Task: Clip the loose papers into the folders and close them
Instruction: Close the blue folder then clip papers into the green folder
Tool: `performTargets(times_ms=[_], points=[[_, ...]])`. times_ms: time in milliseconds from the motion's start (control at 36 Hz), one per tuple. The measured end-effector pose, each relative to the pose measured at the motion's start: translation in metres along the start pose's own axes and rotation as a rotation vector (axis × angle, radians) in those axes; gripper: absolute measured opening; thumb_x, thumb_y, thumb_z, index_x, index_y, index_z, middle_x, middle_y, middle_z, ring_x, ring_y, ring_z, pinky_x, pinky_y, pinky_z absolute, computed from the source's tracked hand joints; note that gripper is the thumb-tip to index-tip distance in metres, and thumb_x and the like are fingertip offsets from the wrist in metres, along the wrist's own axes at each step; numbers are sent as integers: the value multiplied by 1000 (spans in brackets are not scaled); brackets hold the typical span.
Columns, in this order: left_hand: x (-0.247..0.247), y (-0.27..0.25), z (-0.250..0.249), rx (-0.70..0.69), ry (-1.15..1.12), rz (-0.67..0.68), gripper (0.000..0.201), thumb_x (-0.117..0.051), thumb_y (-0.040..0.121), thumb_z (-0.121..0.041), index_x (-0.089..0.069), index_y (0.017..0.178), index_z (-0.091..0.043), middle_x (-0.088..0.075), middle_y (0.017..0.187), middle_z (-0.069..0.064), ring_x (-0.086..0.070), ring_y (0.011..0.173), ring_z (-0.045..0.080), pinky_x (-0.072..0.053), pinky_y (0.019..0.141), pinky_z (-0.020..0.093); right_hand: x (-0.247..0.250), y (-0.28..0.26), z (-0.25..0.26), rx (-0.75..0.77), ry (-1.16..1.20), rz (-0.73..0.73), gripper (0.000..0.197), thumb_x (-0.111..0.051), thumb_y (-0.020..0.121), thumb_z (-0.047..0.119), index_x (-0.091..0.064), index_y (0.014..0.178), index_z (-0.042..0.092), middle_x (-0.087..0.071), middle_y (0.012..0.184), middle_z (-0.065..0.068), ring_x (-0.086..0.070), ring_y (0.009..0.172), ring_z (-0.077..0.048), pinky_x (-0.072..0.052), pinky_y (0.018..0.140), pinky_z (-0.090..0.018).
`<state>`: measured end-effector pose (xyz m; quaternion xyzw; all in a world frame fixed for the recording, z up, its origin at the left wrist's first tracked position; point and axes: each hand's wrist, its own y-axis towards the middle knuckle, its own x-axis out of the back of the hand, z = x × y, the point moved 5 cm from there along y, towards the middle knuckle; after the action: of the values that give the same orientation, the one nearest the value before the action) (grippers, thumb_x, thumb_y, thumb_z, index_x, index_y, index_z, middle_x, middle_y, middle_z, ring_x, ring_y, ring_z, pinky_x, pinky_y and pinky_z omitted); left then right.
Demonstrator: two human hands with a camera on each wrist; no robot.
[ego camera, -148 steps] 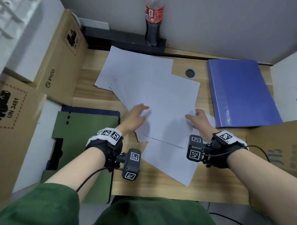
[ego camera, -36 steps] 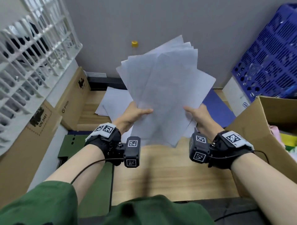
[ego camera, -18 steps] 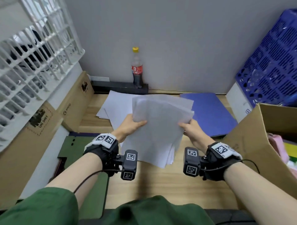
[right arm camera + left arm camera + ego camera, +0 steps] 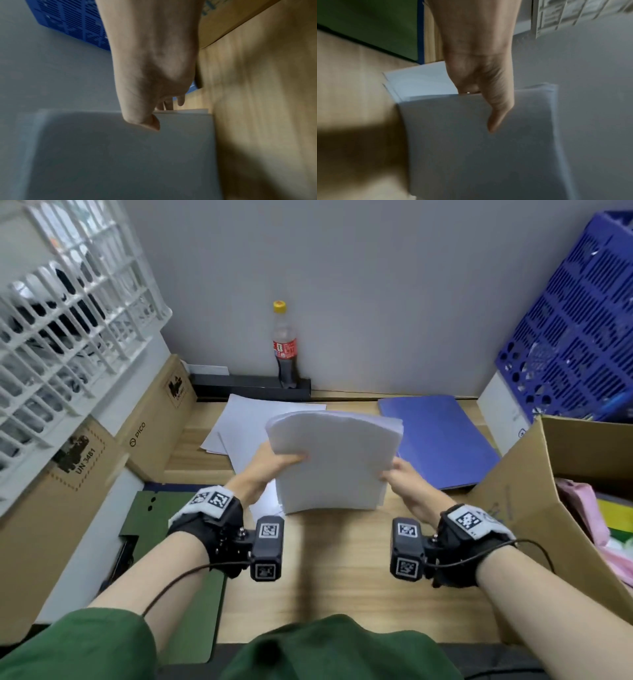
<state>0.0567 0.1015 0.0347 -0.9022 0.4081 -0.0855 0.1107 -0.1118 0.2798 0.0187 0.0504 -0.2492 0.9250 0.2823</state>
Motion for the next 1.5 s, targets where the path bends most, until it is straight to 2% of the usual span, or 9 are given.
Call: performTargets(times_ms=[222,417,694,806,972,1111,1194,1333,1500], points=[[-7,1,-4,19,6,-159,25,-61,79,1,-65,94,-19,-69,95,1,-63,96,22,-51,80,29,-3,0,17,19,41,-80,43,-40,90,1,-55,128,13,-61,123,-4,-56,114,-22,-44,96,-36],[6,5,-60,-168,-181,-167,37,-60,63,-3,-63,97,-18,-64,99,7,-56,94,23,-45,83,38,23,-7,88,236,293,-187,36,-38,82,-8,-63,96,15,-65,93,0,-58,79,-11,-42,59,-19],[-6,-29,29,142,142,-60,35,-51,82,5,-61,110,-14,-64,113,7,-56,107,21,-46,95,39,-11,-14,-26,-87,127,-43,34,-40,91,1,-56,117,17,-58,110,-1,-48,99,-15,-34,84,-28],[-13,-31,22,153,150,-53,31,-51,83,-3,-64,108,-17,-68,113,4,-62,107,22,-49,96,39,-10,-10,-14,-14,111,-83,23,-45,95,13,-58,113,17,-64,102,1,-59,90,-15,-46,72,-27],[6,-16,-18,0,164,-194,54,-65,84,-9,-43,132,-20,-56,128,-2,-58,111,18,-50,89,30,14,2,13,82,-106,-204,23,-47,90,16,-62,104,5,-67,107,-20,-64,100,-36,-53,89,-48],[11,-11,-48,-180,514,-148,84,-78,77,-19,-31,145,-29,-39,136,-5,-36,123,8,-32,100,27,3,-3,11,101,-370,-11,19,-46,87,14,-63,87,8,-69,96,-16,-64,93,-31,-50,79,-36],[-8,-11,-56,-203,669,85,70,-77,79,-18,-41,138,-28,-49,130,-6,-48,117,11,-40,93,23,-13,-13,17,163,-405,114,23,-46,87,12,-60,85,-5,-63,83,-13,-58,79,-24,-40,67,-31],[-15,-14,-58,-149,759,130,14,-68,86,-18,-65,99,-14,-69,97,3,-65,84,15,-49,69,15,-15,-23,21,169,-256,180,22,-52,91,14,-64,100,-2,-66,89,-5,-61,79,-18,-47,69,-27],[24,-23,-26,64,413,-28,26,-70,85,-17,-63,108,-6,-70,92,7,-68,77,21,-56,71,31,19,-24,-8,73,-222,182,29,-64,87,16,-65,115,9,-71,110,-9,-69,96,-25,-54,82,-33]])
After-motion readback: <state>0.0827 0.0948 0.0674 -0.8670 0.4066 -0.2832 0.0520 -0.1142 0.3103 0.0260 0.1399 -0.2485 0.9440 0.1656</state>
